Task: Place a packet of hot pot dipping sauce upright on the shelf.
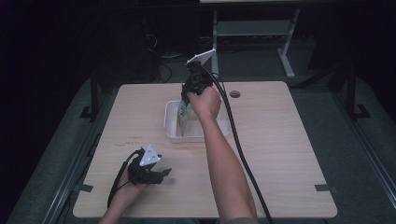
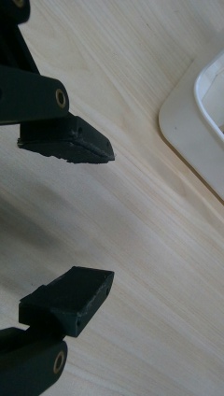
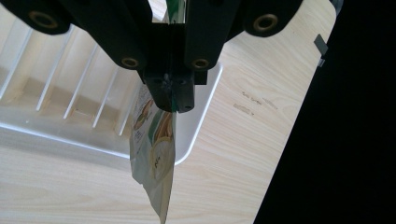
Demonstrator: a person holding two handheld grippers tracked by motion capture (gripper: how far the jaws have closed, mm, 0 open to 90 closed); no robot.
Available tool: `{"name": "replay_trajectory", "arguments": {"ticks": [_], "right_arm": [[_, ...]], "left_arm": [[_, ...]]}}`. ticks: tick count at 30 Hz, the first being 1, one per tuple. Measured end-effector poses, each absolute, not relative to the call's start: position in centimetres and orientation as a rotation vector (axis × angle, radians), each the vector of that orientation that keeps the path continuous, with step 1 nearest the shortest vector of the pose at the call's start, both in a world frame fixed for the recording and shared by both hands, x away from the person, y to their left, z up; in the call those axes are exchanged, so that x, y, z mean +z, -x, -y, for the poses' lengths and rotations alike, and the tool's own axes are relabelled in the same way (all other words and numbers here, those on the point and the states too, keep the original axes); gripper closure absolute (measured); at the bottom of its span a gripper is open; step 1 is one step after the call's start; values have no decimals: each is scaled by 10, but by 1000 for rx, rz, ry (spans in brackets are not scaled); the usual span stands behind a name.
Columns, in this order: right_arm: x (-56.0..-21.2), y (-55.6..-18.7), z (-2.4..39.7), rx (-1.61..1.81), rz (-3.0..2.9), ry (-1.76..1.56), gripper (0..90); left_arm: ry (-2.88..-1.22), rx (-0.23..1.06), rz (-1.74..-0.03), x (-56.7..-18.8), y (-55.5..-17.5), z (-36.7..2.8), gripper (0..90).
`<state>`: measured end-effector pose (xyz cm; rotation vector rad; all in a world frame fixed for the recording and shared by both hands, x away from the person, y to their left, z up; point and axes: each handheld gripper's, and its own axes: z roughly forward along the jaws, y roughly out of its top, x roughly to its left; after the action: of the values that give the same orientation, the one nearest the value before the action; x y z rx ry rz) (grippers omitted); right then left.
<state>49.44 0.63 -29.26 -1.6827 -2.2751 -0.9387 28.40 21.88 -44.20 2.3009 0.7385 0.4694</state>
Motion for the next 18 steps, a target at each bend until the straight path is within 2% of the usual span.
{"name": "replay_trajectory", "arguments": {"ticks": [18], "right_arm": [[-299,-496,-9,-916,2287,1672,893]], "left_arm": [[-2300,470,-744,-442,-285,-219,358]]}}
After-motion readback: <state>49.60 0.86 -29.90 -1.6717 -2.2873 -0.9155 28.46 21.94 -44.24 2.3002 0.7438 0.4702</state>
